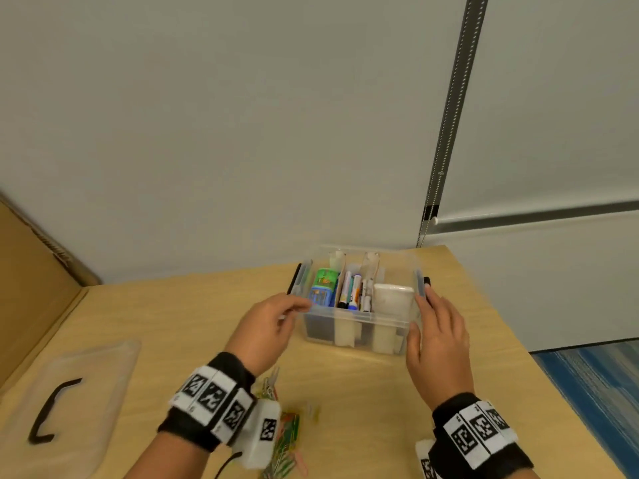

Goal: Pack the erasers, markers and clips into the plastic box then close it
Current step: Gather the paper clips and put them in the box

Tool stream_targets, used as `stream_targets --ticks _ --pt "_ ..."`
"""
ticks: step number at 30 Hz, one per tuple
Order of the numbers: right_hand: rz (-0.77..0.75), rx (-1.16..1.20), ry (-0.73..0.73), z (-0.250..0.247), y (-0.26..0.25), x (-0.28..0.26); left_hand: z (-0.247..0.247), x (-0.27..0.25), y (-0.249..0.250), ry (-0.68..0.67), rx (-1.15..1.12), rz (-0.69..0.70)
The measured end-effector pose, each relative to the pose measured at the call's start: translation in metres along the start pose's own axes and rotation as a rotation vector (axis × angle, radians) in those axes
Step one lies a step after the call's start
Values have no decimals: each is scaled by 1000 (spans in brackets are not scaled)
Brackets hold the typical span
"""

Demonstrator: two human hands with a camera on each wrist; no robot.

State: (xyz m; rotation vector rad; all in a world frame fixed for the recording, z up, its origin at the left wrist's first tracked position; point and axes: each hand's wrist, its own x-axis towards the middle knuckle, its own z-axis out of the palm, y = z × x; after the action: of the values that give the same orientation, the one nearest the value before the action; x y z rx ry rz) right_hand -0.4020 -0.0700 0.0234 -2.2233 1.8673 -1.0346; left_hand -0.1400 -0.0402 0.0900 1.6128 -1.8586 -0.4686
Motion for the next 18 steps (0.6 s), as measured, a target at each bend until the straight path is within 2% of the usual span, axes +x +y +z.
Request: stream_targets --ticks 2,3,5,7,9,11,14,18 --pt "-119 55 19 -3 -25 -9 -11 -20 -39 6 95 -104" --pt "-189 95 -8 -1 -38 -14 -14 -28 -57 -42 181 -163" --pt "-298 143 -165 10 -66 -23 -13 -38 -87 -222 350 -295" --pt "-367 124 -412 29 -90 -29 -6 -40 -105 -379 422 -352" --pt "-390 69 -659 53 -110 -32 3 -40 -112 -484 439 -316" --pt "-408 -15 -816 74 -127 -33 13 -38 -114 -578 452 -251" --pt "-410 -121 -956 97 -141 -37 18 -44 -116 -632 500 -188" --pt "-446 -207 -1024 103 -140 -51 15 -74 -123 -553 499 -145"
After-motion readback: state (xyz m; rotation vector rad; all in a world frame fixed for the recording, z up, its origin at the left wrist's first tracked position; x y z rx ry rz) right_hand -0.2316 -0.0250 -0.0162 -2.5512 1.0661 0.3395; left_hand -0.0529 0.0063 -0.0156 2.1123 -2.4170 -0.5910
